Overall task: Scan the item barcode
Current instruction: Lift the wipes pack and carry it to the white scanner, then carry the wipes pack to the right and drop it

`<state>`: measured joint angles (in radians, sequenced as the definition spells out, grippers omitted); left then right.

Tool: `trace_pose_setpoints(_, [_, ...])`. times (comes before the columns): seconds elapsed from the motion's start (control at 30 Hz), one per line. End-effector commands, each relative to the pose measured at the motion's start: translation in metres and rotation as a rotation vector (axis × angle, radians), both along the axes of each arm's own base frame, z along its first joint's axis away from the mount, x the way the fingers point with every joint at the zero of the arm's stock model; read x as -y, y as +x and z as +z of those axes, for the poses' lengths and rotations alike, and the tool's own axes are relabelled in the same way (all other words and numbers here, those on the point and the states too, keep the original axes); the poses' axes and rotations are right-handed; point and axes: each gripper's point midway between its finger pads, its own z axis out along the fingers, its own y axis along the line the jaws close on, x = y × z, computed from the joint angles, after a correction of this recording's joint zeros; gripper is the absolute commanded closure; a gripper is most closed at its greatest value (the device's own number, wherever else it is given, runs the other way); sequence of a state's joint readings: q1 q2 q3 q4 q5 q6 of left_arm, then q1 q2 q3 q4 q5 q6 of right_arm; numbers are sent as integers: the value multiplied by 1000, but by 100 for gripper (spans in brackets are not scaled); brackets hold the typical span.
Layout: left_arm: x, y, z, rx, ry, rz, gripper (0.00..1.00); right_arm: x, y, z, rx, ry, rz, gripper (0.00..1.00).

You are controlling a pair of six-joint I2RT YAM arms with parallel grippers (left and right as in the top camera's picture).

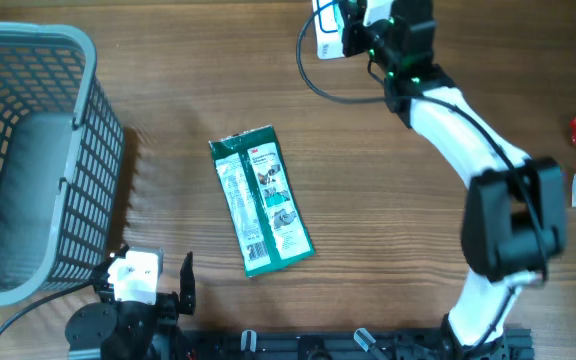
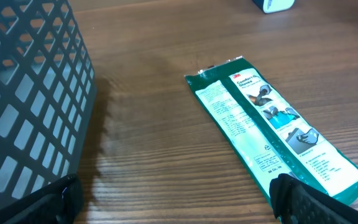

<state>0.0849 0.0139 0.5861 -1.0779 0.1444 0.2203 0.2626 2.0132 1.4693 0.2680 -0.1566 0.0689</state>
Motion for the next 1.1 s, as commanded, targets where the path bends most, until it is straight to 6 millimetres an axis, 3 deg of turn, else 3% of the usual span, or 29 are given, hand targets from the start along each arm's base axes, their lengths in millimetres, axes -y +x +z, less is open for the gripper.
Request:
trace_pose_setpoints(0.0, [3,0,2,12,5,-20,0,-1,40,-9,30,-36,-49,95])
trace_pose_setpoints(0.1, [3,0,2,12,5,-21,0,-9,67,-22,2,-43,-48,95])
trace_pose_setpoints(0.2, [3,0,2,12,5,-20,0,-6,79,-35,-6,-63,-100,95])
trace_pose_setpoints(0.4, [3,0,2,12,5,-20,0,-2,77,-43,-39,-85,-146,95])
trace_pose_setpoints(0.57, [3,0,2,12,5,-20,0,36,69,-30,-106,-140,-323,96])
trace_pose_setpoints(0.7, [3,0,2,12,5,-20,0,109,45,-12,-201,-248,-530,96])
trace_pose_setpoints(0.77, [3,0,2,12,5,-20,0,162,32,-18,-277,-287,-668,96])
trace_pose_setpoints(0.87, [3,0,2,12,5,-20,0,253,0,-51,-463,-323,-834,95])
trace_pose_setpoints(0.9, [3,0,2,12,5,-20,0,297,-20,-69,-562,-297,-903,95])
trace_pose_setpoints(0.97, [3,0,2,12,5,-20,0,346,-41,-89,-652,-259,-949,95])
trace_pose_setpoints(1.07, [3,0,2,12,5,-20,0,391,-62,-122,-736,-158,-962,95])
